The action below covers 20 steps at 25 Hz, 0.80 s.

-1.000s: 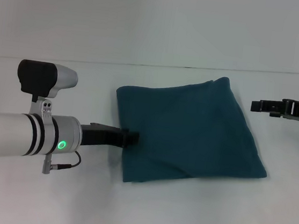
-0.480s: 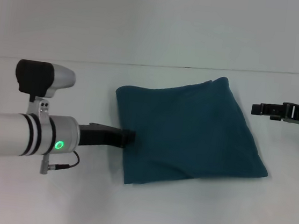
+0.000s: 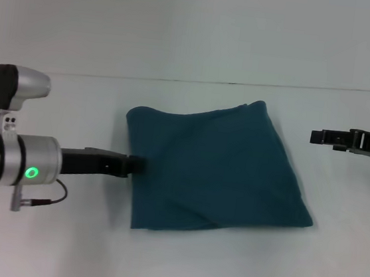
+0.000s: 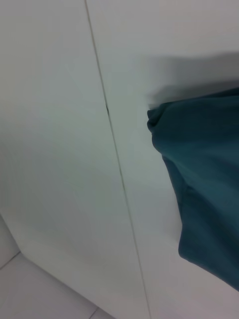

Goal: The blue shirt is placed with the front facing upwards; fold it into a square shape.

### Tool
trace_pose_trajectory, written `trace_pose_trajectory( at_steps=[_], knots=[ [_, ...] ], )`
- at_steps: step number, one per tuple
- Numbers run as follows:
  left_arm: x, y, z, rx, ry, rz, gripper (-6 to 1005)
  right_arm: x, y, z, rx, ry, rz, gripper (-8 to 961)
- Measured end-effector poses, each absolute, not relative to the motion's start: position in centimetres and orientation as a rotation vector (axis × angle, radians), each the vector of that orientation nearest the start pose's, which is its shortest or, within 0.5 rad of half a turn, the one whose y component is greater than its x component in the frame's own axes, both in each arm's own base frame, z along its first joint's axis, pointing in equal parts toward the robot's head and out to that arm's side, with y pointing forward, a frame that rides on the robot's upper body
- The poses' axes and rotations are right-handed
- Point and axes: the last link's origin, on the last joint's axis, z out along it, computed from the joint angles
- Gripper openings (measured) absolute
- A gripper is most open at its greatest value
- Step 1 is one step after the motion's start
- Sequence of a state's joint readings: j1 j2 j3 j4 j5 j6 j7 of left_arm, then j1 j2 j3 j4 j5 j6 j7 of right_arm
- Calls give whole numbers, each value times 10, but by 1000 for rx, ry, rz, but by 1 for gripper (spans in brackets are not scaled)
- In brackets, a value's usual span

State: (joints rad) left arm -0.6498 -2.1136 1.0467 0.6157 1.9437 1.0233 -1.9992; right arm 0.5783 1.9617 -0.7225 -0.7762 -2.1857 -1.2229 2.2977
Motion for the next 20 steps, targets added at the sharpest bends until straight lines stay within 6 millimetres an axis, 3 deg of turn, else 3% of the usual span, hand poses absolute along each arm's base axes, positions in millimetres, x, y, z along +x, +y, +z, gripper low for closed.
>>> trace_pose_trajectory(
  at_steps=[14,20],
  knots=[
    [-265,390,-13,-2428,-1241,-332,55,296,391,62,-2118,1521,470,766],
    [-266,390,-12,-2424,-1245,-317,54,296,391,61,-2118,1522,471,765]
  ],
)
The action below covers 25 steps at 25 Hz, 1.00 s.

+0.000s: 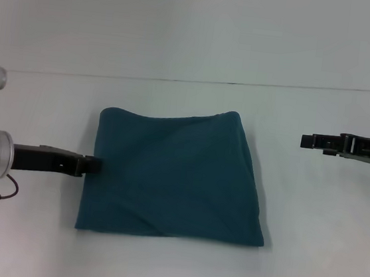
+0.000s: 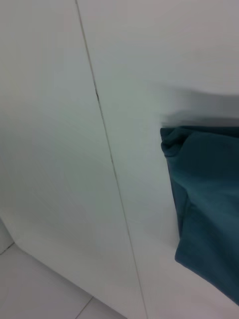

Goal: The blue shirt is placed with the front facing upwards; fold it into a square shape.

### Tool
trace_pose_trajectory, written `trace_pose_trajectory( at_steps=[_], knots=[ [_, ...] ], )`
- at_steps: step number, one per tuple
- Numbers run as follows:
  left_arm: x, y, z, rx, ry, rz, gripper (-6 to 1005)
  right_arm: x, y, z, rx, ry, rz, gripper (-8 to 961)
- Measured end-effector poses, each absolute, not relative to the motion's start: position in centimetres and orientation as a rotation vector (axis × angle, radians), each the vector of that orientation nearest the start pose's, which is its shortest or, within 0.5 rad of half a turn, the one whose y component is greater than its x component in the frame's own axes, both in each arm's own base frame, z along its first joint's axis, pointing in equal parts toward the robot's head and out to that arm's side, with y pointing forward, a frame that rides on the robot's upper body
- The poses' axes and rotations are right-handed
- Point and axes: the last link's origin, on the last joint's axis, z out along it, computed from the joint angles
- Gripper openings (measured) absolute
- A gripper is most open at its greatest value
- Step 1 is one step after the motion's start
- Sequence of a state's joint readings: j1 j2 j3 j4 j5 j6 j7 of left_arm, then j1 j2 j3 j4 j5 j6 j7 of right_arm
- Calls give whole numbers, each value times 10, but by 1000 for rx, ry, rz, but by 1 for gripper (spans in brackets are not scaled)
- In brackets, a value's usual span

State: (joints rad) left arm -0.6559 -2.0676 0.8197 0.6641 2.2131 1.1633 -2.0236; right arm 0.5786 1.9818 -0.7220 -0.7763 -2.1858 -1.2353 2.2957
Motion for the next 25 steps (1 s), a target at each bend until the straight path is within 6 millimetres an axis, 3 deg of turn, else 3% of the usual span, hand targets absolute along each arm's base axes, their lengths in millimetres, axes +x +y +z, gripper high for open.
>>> trace_pose_trajectory(
  at_steps=[15,21,25],
  knots=[
    [-261,397,-5,-2352,-1302,-366,56,296,392,64,-2117,1515,468,766],
    [-247,407,-1,-2312,-1272,-407,213,297,392,65,-2115,1513,465,766],
    [-236,411,-11,-2299,-1260,-443,416,296,392,64,-2126,1499,471,766]
  ],
)
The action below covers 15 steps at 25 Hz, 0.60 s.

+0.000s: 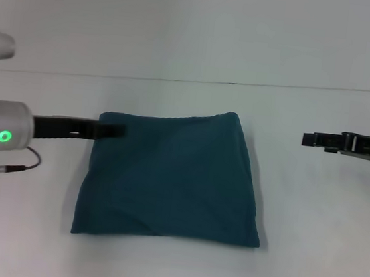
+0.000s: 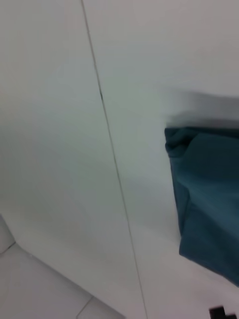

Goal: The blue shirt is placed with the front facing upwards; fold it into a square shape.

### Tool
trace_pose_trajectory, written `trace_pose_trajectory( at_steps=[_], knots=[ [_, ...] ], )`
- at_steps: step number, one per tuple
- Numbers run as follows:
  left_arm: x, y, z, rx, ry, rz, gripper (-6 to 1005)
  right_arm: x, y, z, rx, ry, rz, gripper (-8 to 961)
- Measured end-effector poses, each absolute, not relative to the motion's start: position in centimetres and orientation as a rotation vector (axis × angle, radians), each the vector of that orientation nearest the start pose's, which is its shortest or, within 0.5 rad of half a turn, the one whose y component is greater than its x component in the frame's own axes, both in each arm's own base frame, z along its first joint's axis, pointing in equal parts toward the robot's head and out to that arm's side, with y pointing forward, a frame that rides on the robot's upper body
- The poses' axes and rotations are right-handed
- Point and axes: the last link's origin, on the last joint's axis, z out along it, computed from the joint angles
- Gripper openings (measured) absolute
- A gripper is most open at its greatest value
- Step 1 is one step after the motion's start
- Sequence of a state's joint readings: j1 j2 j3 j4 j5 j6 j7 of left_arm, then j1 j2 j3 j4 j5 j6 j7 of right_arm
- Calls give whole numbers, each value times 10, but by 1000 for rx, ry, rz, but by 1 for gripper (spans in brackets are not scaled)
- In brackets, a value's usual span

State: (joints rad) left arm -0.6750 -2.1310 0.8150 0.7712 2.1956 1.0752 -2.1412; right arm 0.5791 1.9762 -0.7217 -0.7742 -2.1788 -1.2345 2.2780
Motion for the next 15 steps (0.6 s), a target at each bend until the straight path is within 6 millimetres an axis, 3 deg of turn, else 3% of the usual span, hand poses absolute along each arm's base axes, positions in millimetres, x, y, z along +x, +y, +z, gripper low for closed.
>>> trace_pose_trajectory(
  at_steps=[7,15],
  knots=[
    [-229,413,-23,-2271,-1249,-480,600,264,399,33,-2296,1290,543,714],
    [-237,411,-20,-2236,-1265,-512,764,239,419,-14,-2404,1048,457,340]
  ],
)
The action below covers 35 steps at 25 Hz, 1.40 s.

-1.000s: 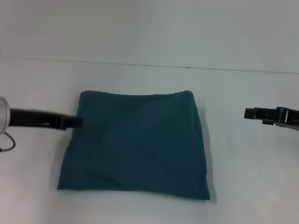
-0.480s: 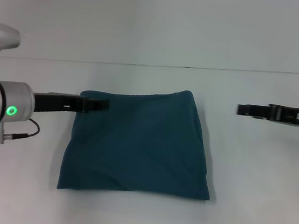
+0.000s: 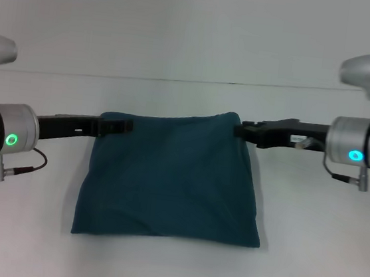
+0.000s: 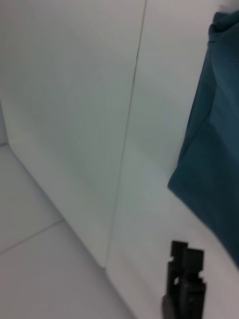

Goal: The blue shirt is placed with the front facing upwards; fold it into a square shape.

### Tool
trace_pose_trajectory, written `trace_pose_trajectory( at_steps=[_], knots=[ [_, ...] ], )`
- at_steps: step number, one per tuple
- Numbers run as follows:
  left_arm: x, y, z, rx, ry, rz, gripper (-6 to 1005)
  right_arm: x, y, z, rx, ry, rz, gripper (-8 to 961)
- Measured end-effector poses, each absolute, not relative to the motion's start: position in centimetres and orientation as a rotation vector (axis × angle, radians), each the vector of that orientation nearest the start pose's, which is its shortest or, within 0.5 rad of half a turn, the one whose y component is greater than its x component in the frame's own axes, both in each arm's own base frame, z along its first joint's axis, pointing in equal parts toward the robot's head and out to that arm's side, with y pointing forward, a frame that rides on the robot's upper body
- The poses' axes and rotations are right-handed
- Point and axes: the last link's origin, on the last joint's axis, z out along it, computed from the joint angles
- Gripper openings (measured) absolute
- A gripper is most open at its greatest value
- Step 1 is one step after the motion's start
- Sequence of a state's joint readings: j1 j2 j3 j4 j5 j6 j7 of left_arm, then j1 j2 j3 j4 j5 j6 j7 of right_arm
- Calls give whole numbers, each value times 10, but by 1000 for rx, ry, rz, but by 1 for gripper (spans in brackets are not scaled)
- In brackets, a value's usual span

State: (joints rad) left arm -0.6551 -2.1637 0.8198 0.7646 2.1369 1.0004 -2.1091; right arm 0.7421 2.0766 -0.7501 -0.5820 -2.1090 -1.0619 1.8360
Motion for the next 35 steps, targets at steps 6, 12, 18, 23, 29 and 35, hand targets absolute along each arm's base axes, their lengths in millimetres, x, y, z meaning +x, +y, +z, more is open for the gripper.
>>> trace_pose_trajectory(
  at_steps=[6,12,18,23,29,35],
  knots=[
    [-240,411,-19,-2222,-1270,-510,816,236,424,-31,-2427,944,374,108],
    [-243,411,-21,-2205,-1276,-501,816,237,429,-43,-2415,905,289,25],
    [-244,412,-22,-2199,-1276,-498,817,238,432,-59,-2413,853,178,3],
    [-246,412,-21,-2185,-1282,-497,817,237,434,-62,-2409,824,134,1],
    [-248,412,-21,-2178,-1285,-494,816,226,440,-51,-2402,804,216,3],
    [-248,412,-21,-2178,-1286,-497,815,206,444,-38,-2434,779,313,5]
  ],
)
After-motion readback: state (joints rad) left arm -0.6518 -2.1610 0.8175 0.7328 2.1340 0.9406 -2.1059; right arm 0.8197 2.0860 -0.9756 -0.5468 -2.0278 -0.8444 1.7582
